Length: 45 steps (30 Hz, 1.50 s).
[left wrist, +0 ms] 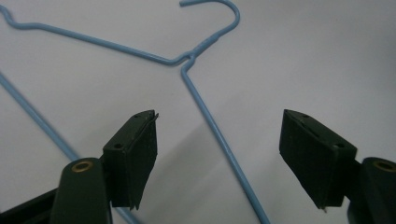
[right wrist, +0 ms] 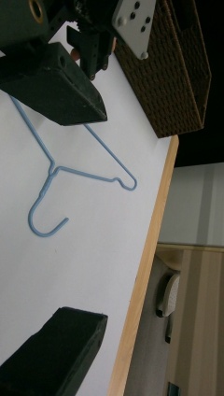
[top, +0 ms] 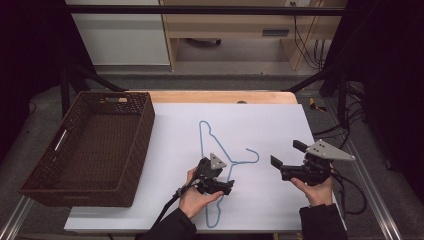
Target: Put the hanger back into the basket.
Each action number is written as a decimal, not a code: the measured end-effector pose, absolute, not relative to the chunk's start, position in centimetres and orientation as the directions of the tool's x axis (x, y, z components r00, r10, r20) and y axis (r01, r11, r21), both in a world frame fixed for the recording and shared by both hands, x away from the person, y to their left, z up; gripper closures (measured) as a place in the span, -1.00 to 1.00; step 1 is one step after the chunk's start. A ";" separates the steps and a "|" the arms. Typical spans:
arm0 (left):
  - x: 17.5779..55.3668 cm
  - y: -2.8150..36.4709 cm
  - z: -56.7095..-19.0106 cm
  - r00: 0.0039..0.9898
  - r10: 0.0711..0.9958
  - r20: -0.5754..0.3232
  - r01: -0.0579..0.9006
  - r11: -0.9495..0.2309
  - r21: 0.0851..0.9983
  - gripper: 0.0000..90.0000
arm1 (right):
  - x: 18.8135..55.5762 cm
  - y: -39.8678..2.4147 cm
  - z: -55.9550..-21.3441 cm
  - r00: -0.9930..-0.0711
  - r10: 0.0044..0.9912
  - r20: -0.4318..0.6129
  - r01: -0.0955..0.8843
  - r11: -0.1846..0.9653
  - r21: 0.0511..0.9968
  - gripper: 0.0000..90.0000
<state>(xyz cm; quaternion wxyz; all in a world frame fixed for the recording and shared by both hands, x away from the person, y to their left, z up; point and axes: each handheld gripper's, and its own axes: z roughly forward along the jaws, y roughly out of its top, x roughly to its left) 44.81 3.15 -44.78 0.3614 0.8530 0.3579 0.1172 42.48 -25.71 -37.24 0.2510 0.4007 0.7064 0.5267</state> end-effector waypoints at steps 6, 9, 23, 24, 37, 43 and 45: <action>45.0 2.3 -45.8 0.709 0.703 -0.061 0.557 -0.503 0.661 -0.13 | 42.5 -25.7 -37.3 -0.552 0.831 0.067 0.304 0.126 0.944 -0.89; 45.1 1.9 -46.3 0.698 0.714 -0.052 0.571 -0.512 0.641 0.00 | 42.5 -25.6 -37.4 -0.554 0.830 0.066 0.306 0.129 0.943 -0.89; 44.7 1.1 -46.8 0.672 0.740 -0.017 0.580 -0.512 0.633 0.53 | 42.6 -25.6 -37.5 -0.555 0.830 0.057 0.307 0.140 0.941 -0.89; 44.6 1.0 -46.8 0.669 0.743 -0.011 0.580 -0.512 0.634 0.56 | 42.6 -25.6 -37.5 -0.554 0.830 0.057 0.307 0.141 0.941 -0.89; 43.8 -0.2 -46.8 0.629 0.777 0.026 0.595 -0.503 0.627 0.78 | 42.6 -25.5 -37.5 -0.554 0.831 0.058 0.309 0.140 0.940 -0.89; 43.6 -0.7 -46.8 0.611 0.790 0.056 0.601 -0.509 0.616 0.86 | 42.6 -25.5 -37.5 -0.554 0.830 0.062 0.310 0.137 0.941 -0.89; 43.6 -0.8 -46.8 0.598 0.799 0.057 0.608 -0.499 0.617 0.86 | 42.6 -25.5 -37.5 -0.554 0.830 0.063 0.311 0.136 0.941 -0.89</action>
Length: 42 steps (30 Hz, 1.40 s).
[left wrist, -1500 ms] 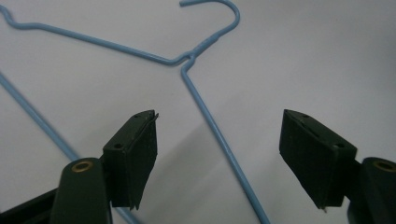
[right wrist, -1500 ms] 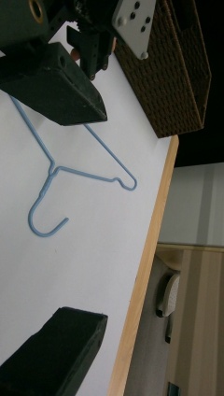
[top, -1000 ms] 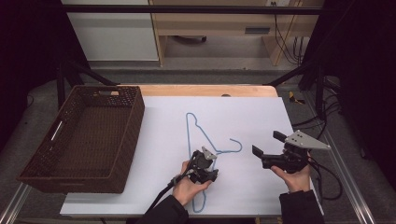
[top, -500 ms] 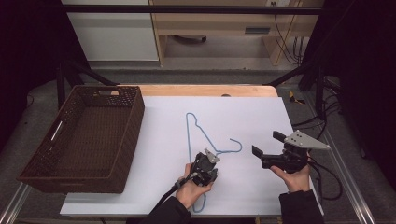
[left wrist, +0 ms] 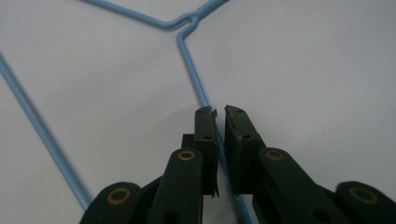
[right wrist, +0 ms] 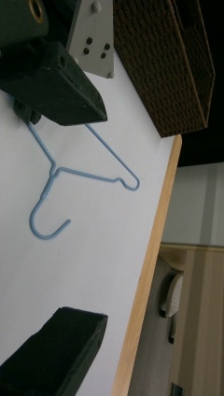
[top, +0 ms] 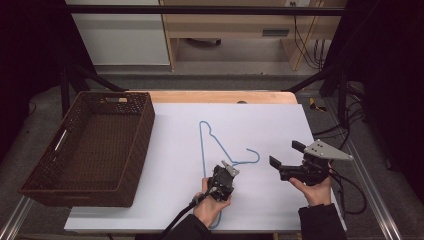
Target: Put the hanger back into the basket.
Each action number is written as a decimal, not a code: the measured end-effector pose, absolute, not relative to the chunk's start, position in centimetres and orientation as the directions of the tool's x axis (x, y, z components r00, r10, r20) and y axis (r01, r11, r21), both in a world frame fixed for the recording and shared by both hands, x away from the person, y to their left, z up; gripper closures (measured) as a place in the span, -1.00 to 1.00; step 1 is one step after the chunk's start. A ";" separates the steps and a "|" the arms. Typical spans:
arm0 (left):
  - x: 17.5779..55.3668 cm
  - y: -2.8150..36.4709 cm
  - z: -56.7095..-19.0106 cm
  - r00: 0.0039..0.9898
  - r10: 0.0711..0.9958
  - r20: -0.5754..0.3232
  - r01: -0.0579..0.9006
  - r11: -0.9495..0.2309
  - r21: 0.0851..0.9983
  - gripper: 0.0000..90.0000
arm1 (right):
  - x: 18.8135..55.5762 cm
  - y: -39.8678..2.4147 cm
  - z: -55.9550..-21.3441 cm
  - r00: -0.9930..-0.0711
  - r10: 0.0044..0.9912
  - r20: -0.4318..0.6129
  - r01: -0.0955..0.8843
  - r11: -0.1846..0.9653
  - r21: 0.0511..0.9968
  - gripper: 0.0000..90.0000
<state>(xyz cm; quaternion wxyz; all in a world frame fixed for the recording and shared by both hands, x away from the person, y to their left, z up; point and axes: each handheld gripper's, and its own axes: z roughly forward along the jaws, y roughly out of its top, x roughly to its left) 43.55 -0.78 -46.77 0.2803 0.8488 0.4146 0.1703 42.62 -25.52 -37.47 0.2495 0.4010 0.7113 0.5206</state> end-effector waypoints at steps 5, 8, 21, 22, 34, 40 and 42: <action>43.2 -0.9 -46.9 0.562 0.826 0.047 0.624 -0.460 0.631 0.89 | 42.6 -25.5 -37.5 -0.553 0.831 0.064 0.311 0.135 0.941 -0.89; 43.4 -0.7 -46.9 0.545 0.838 0.012 0.646 -0.429 0.631 0.90 | 42.6 -25.5 -37.5 -0.556 0.829 0.063 0.311 0.137 0.940 -0.89; 43.2 0.2 -47.0 0.523 0.852 -0.027 0.652 -0.379 0.657 0.93 | 42.7 -25.3 -37.6 -0.568 0.821 0.062 0.318 0.149 0.936 -0.89; 43.1 0.2 -47.1 0.524 0.852 -0.018 0.646 -0.383 0.660 0.93 | 42.7 -25.3 -37.7 -0.566 0.822 0.064 0.319 0.147 0.936 -0.89; 43.4 0.4 -47.2 0.515 0.852 -0.087 0.671 -0.338 0.660 0.80 | 42.7 -25.3 -37.7 -0.568 0.821 0.067 0.320 0.145 0.936 -0.89; 43.2 -0.1 -47.2 0.516 0.856 -0.024 0.656 -0.377 0.654 0.89 | 42.7 -25.3 -37.7 -0.569 0.819 0.069 0.321 0.144 0.936 -0.89; 43.1 -0.3 -47.2 0.520 0.854 -0.003 0.649 -0.393 0.652 0.90 | 42.7 -25.2 -37.7 -0.568 0.820 0.071 0.322 0.142 0.936 -0.89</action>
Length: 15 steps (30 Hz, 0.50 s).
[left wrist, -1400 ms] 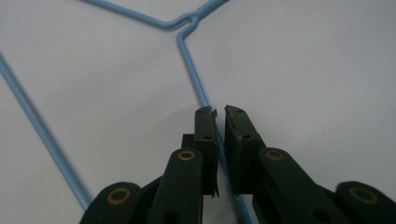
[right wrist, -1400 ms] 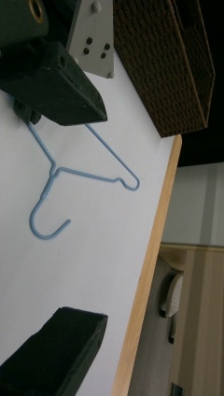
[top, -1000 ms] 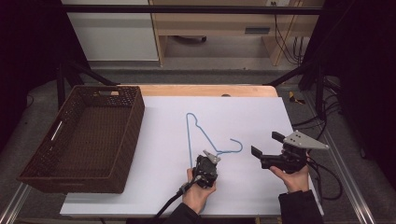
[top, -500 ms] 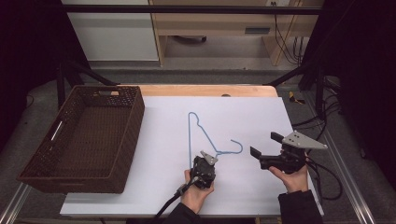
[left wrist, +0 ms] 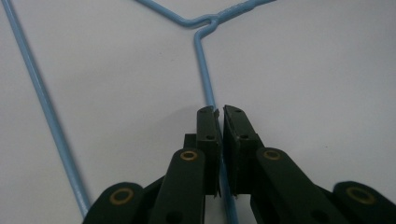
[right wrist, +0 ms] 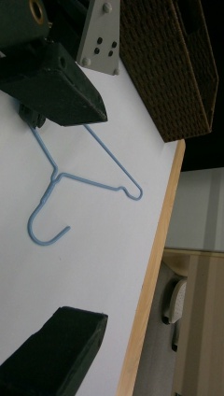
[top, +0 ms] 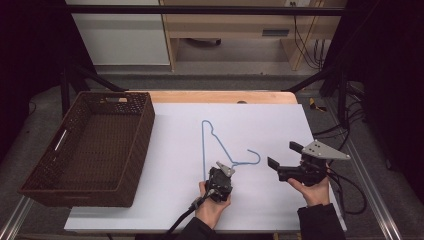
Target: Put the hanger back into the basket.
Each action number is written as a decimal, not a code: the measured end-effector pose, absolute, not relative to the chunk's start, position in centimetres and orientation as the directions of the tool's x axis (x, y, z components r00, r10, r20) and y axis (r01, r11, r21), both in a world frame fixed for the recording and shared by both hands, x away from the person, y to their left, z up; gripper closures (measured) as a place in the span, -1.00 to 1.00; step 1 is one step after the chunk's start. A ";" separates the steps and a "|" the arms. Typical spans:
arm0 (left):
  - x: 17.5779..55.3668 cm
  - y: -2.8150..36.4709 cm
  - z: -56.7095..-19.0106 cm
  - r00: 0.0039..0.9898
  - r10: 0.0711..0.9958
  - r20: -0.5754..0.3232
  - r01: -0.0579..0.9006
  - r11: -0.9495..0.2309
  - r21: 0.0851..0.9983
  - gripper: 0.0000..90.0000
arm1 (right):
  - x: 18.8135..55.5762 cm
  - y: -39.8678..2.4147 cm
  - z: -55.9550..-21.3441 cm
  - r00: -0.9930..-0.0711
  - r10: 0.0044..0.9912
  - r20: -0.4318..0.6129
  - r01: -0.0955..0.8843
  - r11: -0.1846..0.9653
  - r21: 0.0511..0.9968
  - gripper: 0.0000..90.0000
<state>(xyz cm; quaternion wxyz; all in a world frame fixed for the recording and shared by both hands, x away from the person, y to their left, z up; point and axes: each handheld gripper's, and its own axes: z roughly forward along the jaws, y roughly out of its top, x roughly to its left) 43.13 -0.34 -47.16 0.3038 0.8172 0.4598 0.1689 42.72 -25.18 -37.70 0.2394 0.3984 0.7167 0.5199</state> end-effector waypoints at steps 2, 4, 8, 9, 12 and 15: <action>43.1 -0.5 -47.1 0.517 0.856 0.008 0.648 -0.397 0.651 0.91 | 42.7 -25.1 -37.7 -0.570 0.819 0.071 0.322 0.143 0.936 -0.89; 43.0 -0.6 -47.2 0.513 0.858 0.016 0.645 -0.397 0.653 0.91 | 42.8 -25.1 -37.8 -0.574 0.816 0.070 0.324 0.147 0.935 -0.89; 42.8 -0.6 -47.2 0.508 0.861 0.019 0.640 -0.392 0.661 0.92 | 42.9 -24.9 -37.9 -0.576 0.815 0.070 0.326 0.151 0.933 -0.89; 42.8 -0.6 -47.2 0.508 0.861 0.019 0.640 -0.392 0.661 0.92 | 42.9 -24.9 -38.0 -0.577 0.814 0.069 0.327 0.153 0.933 -0.89; 42.7 -0.4 -47.3 0.506 0.862 0.013 0.634 -0.382 0.673 0.93 | 42.9 -24.8 -38.1 -0.580 0.811 0.068 0.330 0.159 0.930 -0.88; 42.6 -0.2 -47.3 0.508 0.861 0.007 0.634 -0.379 0.674 0.93 | 42.9 -24.6 -38.1 -0.584 0.809 0.070 0.331 0.158 0.930 -0.88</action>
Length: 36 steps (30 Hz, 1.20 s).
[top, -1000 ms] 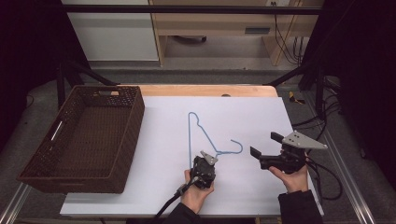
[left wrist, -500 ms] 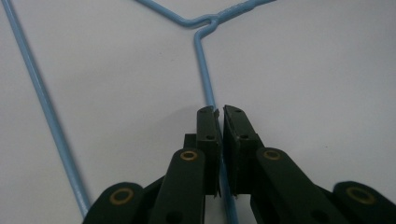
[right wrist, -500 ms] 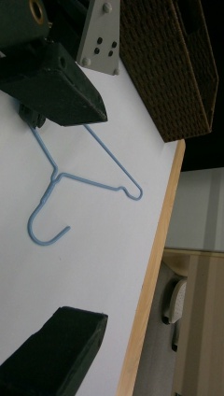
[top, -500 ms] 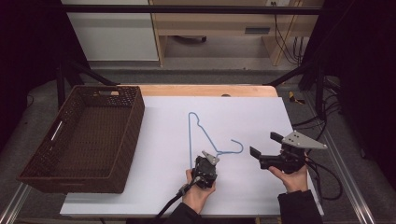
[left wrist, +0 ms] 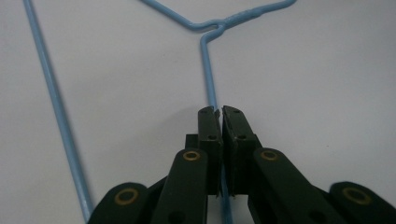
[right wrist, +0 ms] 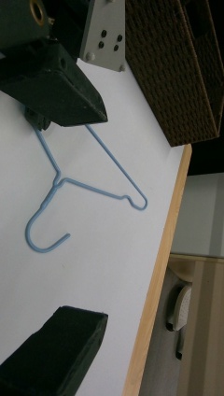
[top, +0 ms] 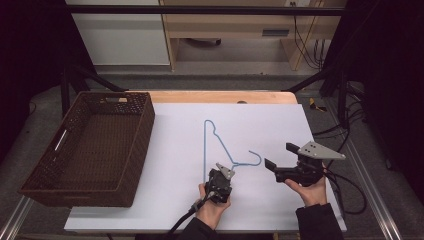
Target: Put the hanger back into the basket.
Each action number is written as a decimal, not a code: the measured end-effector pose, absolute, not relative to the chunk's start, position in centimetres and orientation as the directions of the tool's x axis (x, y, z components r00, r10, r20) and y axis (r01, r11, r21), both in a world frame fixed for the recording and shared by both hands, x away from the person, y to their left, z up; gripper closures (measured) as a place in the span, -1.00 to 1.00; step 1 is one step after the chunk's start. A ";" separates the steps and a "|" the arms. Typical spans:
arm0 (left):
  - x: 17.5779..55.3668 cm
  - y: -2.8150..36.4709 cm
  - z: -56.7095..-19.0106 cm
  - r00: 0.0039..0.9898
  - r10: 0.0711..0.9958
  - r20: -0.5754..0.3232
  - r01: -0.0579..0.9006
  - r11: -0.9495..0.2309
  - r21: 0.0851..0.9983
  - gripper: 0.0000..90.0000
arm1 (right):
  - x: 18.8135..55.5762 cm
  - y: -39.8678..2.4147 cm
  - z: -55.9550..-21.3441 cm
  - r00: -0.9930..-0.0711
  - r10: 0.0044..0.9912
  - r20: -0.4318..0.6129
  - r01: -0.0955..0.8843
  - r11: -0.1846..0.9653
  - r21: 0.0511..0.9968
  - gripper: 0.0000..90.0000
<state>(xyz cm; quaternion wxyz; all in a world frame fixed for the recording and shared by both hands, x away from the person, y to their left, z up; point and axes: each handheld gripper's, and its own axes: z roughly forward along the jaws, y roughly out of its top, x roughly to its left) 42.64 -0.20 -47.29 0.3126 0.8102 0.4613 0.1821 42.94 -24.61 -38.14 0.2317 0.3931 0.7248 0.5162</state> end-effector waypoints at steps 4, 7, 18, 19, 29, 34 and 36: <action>42.5 0.5 -47.3 0.516 0.856 -0.012 0.628 -0.370 0.684 0.94 | 43.0 -24.5 -38.3 -0.589 0.805 0.069 0.334 0.166 0.928 -0.88; 42.4 0.9 -47.3 0.520 0.854 -0.025 0.628 -0.362 0.689 0.94 | 43.0 -24.2 -38.4 -0.595 0.801 0.071 0.340 0.170 0.925 -0.87; 42.0 2.1 -46.7 0.523 0.851 -0.052 0.611 -0.332 0.719 0.94 | 43.2 -23.7 -38.8 -0.609 0.790 0.070 0.351 0.190 0.917 -0.86; 42.0 2.2 -46.6 0.525 0.850 -0.055 0.607 -0.327 0.725 0.94 | 43.2 -23.7 -38.9 -0.612 0.788 0.067 0.349 0.193 0.917 -0.86; 41.7 2.7 -46.0 0.524 0.849 -0.066 0.593 -0.308 0.744 0.94 | 43.1 -23.6 -38.8 -0.616 0.784 0.076 0.348 0.184 0.919 -0.85; 41.4 3.0 -45.6 0.528 0.847 -0.065 0.578 -0.302 0.758 0.94 | 43.2 -23.4 -39.0 -0.624 0.778 0.078 0.351 0.189 0.917 -0.84; 41.3 3.2 -45.4 0.528 0.846 -0.070 0.574 -0.295 0.764 0.94 | 43.2 -23.3 -39.1 -0.629 0.772 0.086 0.355 0.188 0.916 -0.84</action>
